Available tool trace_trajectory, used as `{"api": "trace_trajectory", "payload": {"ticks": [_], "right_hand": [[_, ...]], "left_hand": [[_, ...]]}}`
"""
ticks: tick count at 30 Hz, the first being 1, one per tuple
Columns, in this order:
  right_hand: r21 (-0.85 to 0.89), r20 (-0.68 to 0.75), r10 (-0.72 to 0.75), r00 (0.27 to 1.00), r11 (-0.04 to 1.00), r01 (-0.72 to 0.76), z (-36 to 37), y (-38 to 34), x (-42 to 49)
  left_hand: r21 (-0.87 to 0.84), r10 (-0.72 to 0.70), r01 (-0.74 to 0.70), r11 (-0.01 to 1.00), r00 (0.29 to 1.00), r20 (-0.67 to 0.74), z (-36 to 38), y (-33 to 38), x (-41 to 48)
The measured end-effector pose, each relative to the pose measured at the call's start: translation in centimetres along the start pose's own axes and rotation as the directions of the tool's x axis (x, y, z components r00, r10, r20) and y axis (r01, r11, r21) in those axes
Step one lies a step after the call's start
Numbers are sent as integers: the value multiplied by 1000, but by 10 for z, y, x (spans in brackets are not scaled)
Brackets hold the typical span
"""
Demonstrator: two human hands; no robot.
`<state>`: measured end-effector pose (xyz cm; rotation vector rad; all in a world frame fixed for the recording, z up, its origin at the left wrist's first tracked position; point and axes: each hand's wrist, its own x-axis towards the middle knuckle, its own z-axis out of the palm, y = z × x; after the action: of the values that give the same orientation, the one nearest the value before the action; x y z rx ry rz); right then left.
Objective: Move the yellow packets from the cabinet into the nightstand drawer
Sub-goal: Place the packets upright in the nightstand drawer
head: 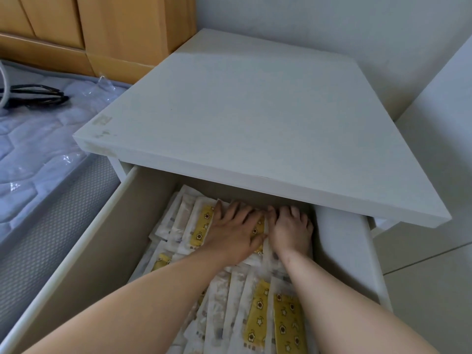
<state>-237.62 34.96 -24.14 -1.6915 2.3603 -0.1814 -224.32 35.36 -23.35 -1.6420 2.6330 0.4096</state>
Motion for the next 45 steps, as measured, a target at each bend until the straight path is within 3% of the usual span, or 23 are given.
{"api": "trace_trajectory", "payload": {"ticks": [9,15,18,21,29,33,38,42,45], "right_hand": [[174,-110,-5,994,984,24,-6,-4,-11],[273,-19,30,999,962,-23,-35,-15,-40],[323,2,-4,1000,946,3,-56,-28,-65],[424,-3,-50,999,905,47,-81,-46,-98],[663,-120,-178,977,718,213,-123,-81,-209],[672,-118,-227,967,699,246,-131,-110,-244],[699,-31,-313,949,673,244,-165,-179,-271],[694,24,-436,899,655,299,-215,-255,-305],[727,43,-530,847,598,337,-269,-308,-353]], "left_hand": [[-29,-53,54,998,997,54,-4,2,-4],[-121,-151,144,982,987,-56,-36,1,-37],[-173,-215,203,964,975,-52,-60,2,-62],[-189,-247,217,958,958,-148,-83,-2,-95],[-357,-349,211,910,854,-385,-134,0,-215],[-424,-394,205,882,813,-428,-154,-8,-254],[-481,-510,297,825,759,-404,-200,-45,-297],[-576,-656,397,715,666,-355,-264,-69,-357],[-633,-753,447,631,550,-362,-328,-78,-415]]}}
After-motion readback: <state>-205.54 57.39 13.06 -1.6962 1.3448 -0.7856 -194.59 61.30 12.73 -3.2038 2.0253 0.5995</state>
